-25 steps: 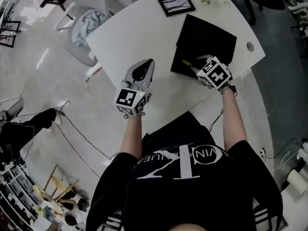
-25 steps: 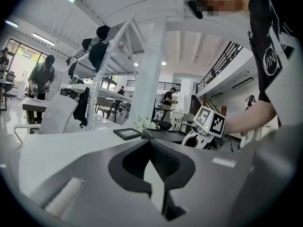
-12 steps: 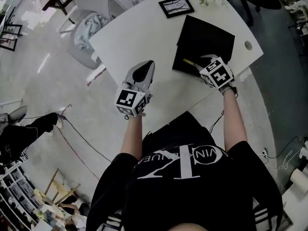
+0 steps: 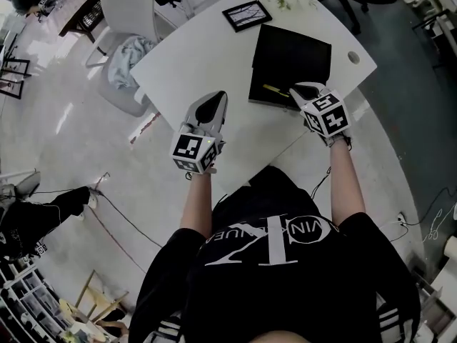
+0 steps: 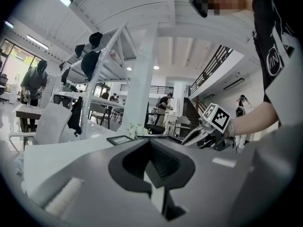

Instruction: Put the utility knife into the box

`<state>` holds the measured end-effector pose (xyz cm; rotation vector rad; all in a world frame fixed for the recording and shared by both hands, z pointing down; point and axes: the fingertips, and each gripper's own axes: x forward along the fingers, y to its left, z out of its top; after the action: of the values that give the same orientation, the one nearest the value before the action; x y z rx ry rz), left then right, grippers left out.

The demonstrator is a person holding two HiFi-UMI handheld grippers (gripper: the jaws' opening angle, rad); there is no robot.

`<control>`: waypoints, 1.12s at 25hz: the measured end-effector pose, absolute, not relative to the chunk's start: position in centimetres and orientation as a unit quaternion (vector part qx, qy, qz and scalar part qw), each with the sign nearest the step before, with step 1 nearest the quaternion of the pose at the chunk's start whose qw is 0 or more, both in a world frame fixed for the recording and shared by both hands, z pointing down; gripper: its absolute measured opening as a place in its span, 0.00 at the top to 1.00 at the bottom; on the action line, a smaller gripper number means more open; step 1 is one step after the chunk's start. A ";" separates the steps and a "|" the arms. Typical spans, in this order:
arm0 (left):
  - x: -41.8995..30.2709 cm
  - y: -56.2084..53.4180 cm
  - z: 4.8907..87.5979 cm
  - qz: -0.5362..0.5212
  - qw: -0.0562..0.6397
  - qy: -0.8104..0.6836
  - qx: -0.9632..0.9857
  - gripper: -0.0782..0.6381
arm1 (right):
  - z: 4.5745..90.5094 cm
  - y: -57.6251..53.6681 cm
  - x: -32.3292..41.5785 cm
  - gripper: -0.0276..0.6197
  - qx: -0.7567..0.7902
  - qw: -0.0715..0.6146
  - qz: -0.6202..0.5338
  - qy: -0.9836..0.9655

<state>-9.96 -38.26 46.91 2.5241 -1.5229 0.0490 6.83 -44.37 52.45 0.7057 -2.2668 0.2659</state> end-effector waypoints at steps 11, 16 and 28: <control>-9.4 -36.1 43.9 0.001 0.079 -0.514 0.854 0.88 | 44.7 -42.1 9.7 0.92 0.406 0.211 0.040 -0.888; -9.2 -34.7 43.3 0.005 0.068 -0.518 0.853 0.88 | 42.6 -40.3 10.6 0.92 0.434 0.156 0.028 -0.887; -10.6 -31.7 41.4 -0.001 0.045 -0.535 0.843 0.88 | 40.1 -36.9 11.1 0.92 0.453 0.093 0.024 -0.886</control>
<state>-10.59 -31.71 41.43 2.5764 -1.6359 -0.0035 11.07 -36.95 40.05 1.3432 -2.6308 0.0712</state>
